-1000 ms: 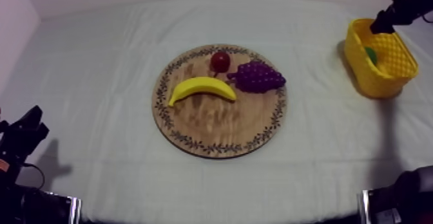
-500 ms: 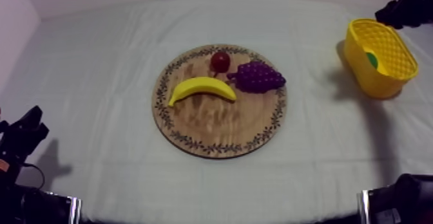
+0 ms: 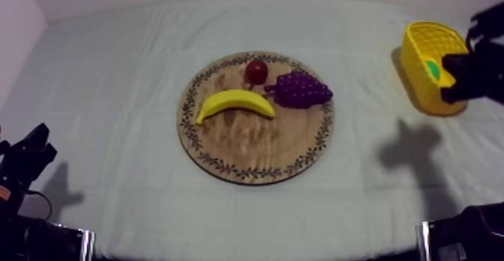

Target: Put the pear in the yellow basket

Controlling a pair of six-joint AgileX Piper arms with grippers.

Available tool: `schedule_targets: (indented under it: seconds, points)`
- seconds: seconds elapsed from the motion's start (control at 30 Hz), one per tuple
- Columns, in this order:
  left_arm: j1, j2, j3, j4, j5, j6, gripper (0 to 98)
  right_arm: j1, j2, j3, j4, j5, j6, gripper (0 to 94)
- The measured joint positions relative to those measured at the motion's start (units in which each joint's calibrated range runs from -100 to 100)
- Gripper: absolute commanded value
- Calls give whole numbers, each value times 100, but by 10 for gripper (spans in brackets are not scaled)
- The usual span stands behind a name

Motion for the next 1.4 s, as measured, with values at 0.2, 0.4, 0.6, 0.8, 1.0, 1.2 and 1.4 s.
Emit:
schedule_targets:
  seconds: [0.2,0.4,0.6,0.8,1.0,1.2,1.4]
  points:
    - [0,0,0,0,0,0,1,-32,-1146,1236,127,-106,-131,4]
    - [0,0,0,0,0,0,1,-110,-2230,2173,583,-67,-487,4]
    - [0,0,0,0,0,0,1,-200,-3062,2487,1294,536,-1220,17]
    - [0,0,0,0,0,2,1,-189,-3630,2516,1821,949,-2143,5]
    - [0,0,0,0,0,2,1,-148,-3999,2620,2038,863,-2651,5]
    - [0,0,0,0,0,2,1,-86,-4183,2696,2168,516,-2628,5]
    - [0,0,0,0,0,2,1,-27,-4351,2703,2187,507,-2000,5]
